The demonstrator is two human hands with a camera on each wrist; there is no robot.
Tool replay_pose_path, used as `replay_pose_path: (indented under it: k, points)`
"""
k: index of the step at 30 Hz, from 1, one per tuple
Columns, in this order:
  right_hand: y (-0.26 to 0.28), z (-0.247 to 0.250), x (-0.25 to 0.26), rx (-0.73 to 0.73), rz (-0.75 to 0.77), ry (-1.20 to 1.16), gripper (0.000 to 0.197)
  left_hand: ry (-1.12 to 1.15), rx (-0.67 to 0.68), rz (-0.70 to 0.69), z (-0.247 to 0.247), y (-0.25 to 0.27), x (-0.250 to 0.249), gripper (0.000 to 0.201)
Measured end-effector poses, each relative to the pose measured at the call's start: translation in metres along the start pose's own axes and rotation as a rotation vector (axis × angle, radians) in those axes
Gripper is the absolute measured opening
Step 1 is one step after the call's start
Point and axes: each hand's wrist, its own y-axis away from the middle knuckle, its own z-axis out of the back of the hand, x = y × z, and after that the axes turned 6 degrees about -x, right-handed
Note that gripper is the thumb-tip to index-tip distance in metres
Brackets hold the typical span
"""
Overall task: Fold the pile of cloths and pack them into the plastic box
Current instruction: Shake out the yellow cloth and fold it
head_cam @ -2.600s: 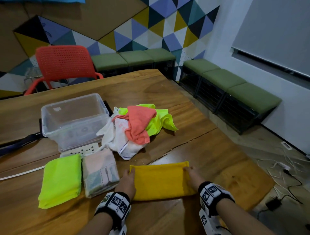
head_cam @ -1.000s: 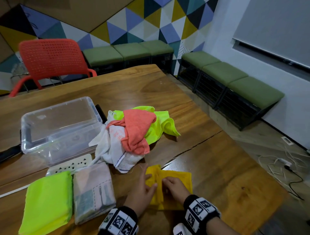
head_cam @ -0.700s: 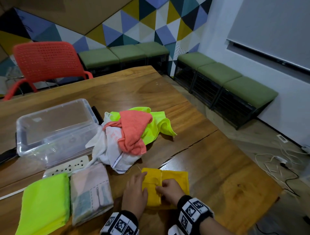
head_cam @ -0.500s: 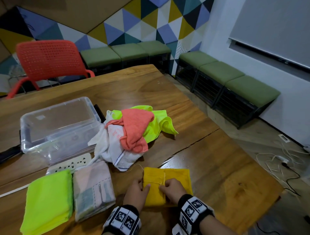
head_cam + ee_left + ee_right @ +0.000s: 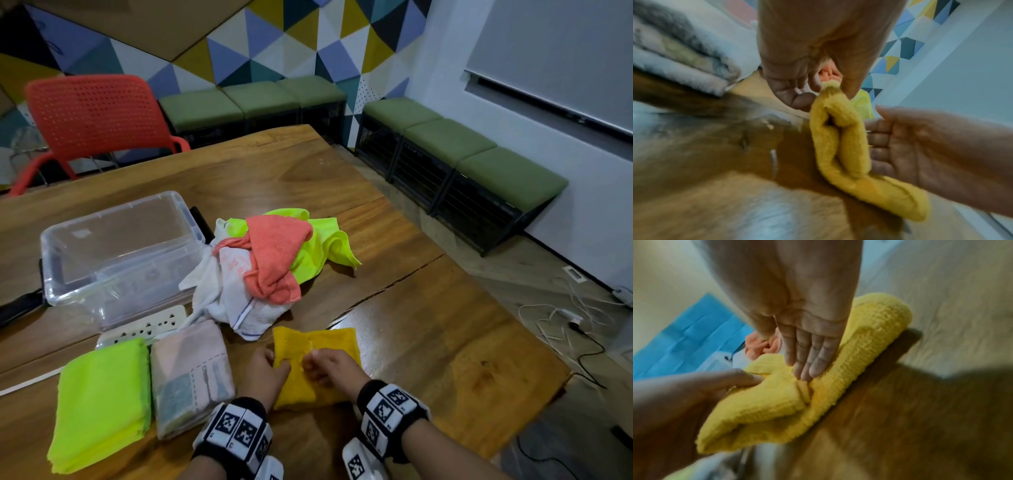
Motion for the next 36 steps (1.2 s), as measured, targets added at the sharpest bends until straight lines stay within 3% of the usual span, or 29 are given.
replay_pose_path:
  k: [3,5,8,10,14,17,22,25,27,29,32,36]
  points:
    - [-0.003,-0.001,0.004,0.090,-0.241,-0.454,0.046,0.263,0.093,0.015,-0.003,0.008,-0.009,0.010]
    - [-0.004,0.008,0.002,0.119,-0.267,-0.589,0.042,0.363,0.178,0.004,-0.009,0.014,-0.016,0.016]
    - [-0.006,0.023,-0.009,0.006,-0.218,-0.395,0.038,0.259,0.199,-0.080,-0.021,0.016,-0.016,0.016]
    - [-0.009,0.030,-0.019,-0.116,-0.208,-0.245,0.030,0.217,0.144,-0.036,-0.027,0.010,-0.010,0.018]
    - [-0.011,0.037,-0.036,-0.264,-0.194,-0.047,0.020,0.216,0.187,0.121,-0.039,-0.003,-0.007,0.053]
    - [-0.012,0.035,-0.047,-0.302,-0.161,0.044,0.013,0.256,0.294,0.070,-0.052,-0.005,-0.011,0.043]
    - [-0.010,0.039,-0.044,-0.246,-0.114,-0.047,0.013,0.347,0.344,0.034,-0.072,0.000,-0.022,0.035]
    - [-0.005,0.044,-0.041,-0.292,-0.099,-0.128,0.016,0.357,0.339,-0.004,-0.076,0.001,-0.027,0.033]
    - [0.000,0.046,-0.037,-0.319,-0.093,-0.259,0.015,0.446,0.309,0.004,-0.072,-0.001,-0.028,0.037]
    - [0.006,0.047,-0.030,-0.246,-0.100,-0.403,0.026,0.526,0.280,0.001,-0.066,-0.004,-0.030,0.047]
    - [0.011,0.042,-0.019,-0.118,-0.111,-0.404,0.034,0.634,0.243,-0.022,-0.055,-0.003,-0.029,0.063]
    - [0.007,0.031,-0.015,-0.225,-0.044,-0.347,0.044,0.698,0.139,-0.039,-0.043,0.001,-0.020,0.070]
